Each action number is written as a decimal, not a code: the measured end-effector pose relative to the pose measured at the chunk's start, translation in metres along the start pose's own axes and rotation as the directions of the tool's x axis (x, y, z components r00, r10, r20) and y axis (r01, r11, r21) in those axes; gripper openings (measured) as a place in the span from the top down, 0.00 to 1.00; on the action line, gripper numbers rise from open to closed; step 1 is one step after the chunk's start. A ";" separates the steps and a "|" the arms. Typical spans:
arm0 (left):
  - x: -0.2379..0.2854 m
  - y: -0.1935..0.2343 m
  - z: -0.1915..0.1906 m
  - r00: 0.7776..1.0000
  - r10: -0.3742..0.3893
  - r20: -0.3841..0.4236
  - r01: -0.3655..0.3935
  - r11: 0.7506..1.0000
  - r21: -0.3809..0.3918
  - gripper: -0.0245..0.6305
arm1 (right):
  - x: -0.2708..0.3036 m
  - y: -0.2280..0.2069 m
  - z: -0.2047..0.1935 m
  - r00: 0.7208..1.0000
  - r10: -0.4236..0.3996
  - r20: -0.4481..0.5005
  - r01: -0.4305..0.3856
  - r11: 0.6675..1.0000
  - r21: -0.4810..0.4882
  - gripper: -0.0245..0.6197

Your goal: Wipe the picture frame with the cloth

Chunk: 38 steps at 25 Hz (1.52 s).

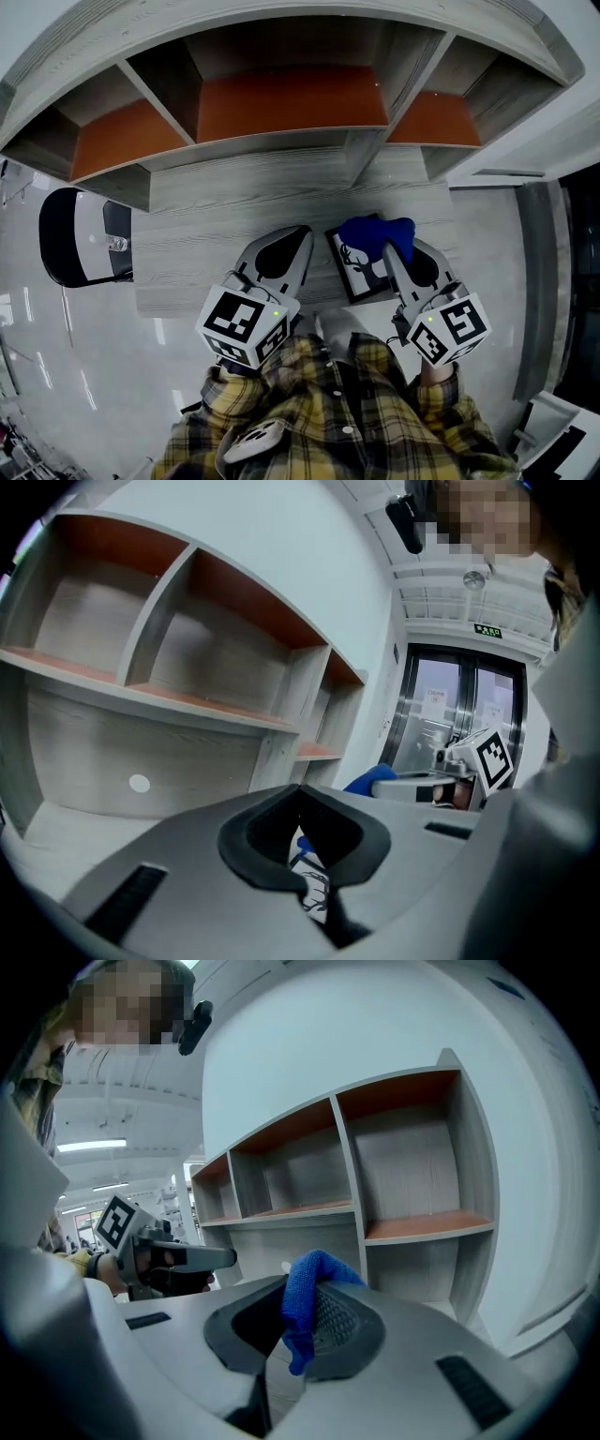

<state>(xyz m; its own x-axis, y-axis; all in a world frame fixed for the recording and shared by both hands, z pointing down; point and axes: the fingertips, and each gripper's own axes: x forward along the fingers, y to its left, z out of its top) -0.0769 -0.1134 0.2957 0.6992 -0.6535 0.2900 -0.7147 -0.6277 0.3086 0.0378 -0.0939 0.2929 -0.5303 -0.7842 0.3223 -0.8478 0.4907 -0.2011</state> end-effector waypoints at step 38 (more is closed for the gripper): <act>0.099 -0.012 -0.304 0.843 -0.042 -0.537 -0.177 0.920 -0.350 0.85 | 0.018 -0.054 -0.098 0.988 0.031 -0.152 -0.009 0.990 0.142 0.90</act>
<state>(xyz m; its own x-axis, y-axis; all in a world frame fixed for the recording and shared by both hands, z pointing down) 0.0069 -0.0414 0.5959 0.6297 -0.2976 0.7176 -0.7744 -0.3136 0.5495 0.0741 -0.0978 0.4005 -0.5498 -0.7016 0.4533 -0.8346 0.4386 -0.3333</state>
